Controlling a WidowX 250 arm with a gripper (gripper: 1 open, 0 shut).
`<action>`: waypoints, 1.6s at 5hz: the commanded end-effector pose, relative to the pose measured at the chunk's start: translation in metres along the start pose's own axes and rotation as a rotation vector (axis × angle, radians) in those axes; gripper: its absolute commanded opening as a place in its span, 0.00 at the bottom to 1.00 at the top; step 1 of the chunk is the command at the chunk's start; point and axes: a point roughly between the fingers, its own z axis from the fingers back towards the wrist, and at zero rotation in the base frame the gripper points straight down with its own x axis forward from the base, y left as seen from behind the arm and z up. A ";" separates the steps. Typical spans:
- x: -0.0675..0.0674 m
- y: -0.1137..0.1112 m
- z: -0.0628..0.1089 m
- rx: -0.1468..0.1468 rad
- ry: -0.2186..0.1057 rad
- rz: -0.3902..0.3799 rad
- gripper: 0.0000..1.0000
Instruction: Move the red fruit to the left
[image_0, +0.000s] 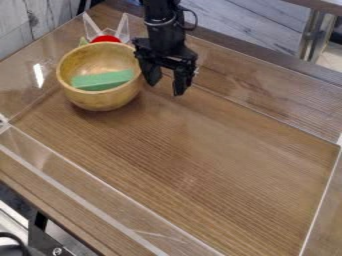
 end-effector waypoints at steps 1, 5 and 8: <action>0.001 0.009 0.039 0.027 -0.084 0.033 1.00; -0.005 0.074 0.026 0.065 -0.082 0.222 1.00; 0.004 0.092 0.013 0.024 -0.051 -0.041 0.00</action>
